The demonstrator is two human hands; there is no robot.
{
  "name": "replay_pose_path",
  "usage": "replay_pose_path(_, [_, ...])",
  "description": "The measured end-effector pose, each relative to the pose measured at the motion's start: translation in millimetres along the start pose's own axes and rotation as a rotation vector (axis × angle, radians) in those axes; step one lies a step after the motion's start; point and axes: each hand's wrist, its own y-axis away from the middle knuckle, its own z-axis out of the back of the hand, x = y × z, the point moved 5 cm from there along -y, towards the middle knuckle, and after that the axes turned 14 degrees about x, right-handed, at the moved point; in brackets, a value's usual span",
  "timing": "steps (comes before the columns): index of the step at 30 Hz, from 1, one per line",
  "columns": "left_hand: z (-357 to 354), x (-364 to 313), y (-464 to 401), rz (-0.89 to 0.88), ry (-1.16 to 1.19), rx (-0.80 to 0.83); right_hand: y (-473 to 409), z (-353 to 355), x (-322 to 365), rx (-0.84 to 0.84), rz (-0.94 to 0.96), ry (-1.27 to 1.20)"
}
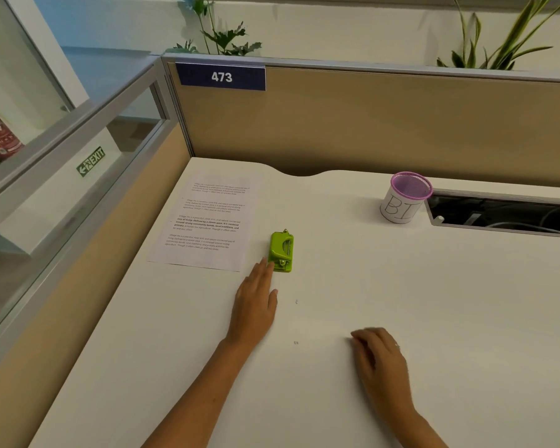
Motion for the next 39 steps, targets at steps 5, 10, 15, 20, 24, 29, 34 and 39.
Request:
replay_pose_path(5, [-7.4, -1.0, 49.2, 0.032, -0.192, -0.041, -47.8, -26.3, 54.0, 0.192, 0.223, 0.113])
replay_pose_path(10, [-9.2, 1.0, 75.8, 0.057, -0.262, 0.003, -73.2, -52.6, 78.6, 0.398, 0.184, 0.118])
replay_pose_path(15, [-6.8, 0.2, 80.5, 0.081, -0.264, 0.025, -46.9, -57.5, 80.8, 0.415, 0.205, 0.166])
replay_pose_path(20, [-7.5, 1.8, 81.0, 0.088, -0.243, 0.032, -8.2, -58.0, 75.5, 0.354, 0.109, -0.080])
replay_pose_path(24, [-7.9, 2.6, 80.7, 0.093, -0.227, 0.044, -6.2, -35.7, 59.7, -0.059, -0.035, -0.313])
replay_pose_path(29, [-7.9, 3.3, 80.6, 0.094, -0.226, 0.044, -8.4, -40.4, 70.8, 0.115, 0.101, -0.104])
replay_pose_path(34, [-8.6, 4.4, 80.2, 0.094, -0.234, 0.049, 0.6, -67.5, 85.7, 0.407, 0.332, 0.267])
replay_pose_path(39, [-9.8, 5.5, 79.3, 0.097, -0.235, 0.076, -12.1, -65.6, 89.8, 0.450, 0.266, 0.518])
